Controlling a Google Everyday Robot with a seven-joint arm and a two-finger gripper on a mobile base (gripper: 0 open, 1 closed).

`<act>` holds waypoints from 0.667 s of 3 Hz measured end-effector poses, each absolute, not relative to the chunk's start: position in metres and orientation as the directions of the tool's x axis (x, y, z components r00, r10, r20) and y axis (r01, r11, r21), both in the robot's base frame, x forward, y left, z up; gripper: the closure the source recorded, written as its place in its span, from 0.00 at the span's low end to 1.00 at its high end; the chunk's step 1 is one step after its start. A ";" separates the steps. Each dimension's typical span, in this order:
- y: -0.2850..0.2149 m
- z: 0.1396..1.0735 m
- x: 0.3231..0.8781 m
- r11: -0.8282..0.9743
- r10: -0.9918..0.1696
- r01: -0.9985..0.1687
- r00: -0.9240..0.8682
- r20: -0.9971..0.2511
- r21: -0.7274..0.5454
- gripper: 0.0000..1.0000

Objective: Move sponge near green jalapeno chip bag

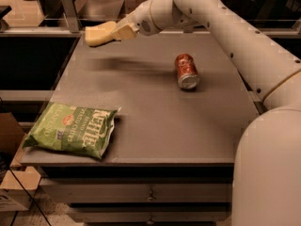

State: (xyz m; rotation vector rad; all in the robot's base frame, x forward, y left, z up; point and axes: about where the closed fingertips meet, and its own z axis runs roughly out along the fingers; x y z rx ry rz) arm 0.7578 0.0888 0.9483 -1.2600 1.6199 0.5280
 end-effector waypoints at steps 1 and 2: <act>0.095 0.943 0.753 0.332 -0.511 -0.918 0.018 -0.859 -0.216 1.00; 0.094 0.931 0.732 0.264 -0.547 -0.942 0.030 -0.836 -0.206 1.00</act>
Offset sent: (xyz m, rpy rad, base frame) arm -0.0548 -0.0063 -0.0330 -0.1392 0.0678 0.1661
